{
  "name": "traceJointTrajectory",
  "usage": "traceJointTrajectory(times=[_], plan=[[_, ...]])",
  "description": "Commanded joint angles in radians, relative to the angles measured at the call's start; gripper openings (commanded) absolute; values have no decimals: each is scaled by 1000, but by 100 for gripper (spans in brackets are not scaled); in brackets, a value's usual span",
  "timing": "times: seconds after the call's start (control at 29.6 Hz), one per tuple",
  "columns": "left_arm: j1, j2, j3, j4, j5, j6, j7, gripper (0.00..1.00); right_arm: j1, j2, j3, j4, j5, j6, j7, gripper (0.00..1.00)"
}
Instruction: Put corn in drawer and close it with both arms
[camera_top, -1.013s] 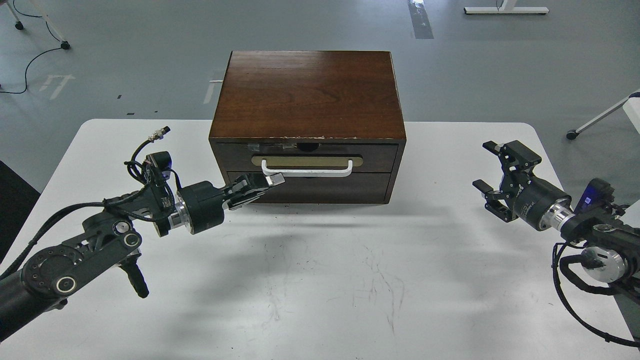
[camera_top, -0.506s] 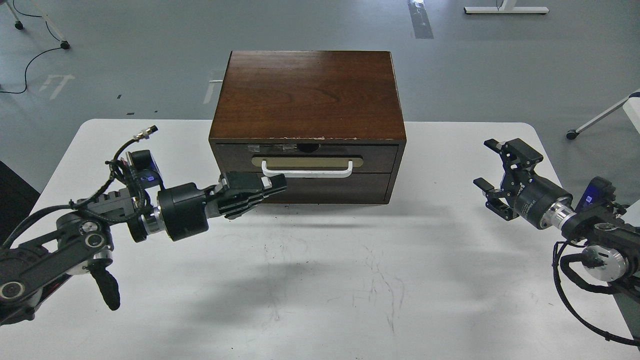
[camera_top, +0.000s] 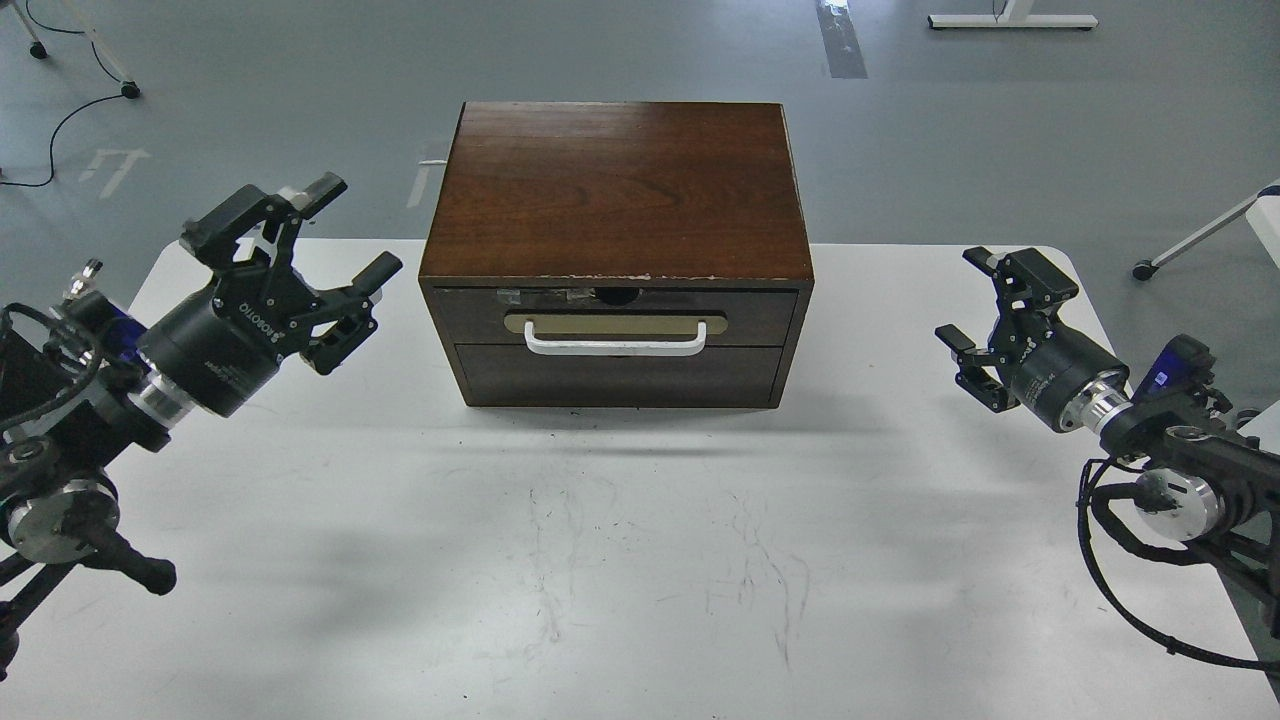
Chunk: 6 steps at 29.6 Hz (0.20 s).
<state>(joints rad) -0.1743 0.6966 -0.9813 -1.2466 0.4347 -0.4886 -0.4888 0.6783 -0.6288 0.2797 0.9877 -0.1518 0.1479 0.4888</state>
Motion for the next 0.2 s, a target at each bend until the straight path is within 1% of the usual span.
traceJointTrajectory(times=[0.0, 0.07, 0.17], plan=[[51, -19, -36, 27, -1, 0, 2, 100, 0, 3, 1, 6, 1, -1, 0, 100], [79, -28, -36, 27, -1, 0, 9, 100, -3, 15, 1, 8, 3, 1, 0, 100], [88, -40, -37, 27, 1, 0, 19, 100, -11, 20, 1, 11, 3, 1, 0, 100]])
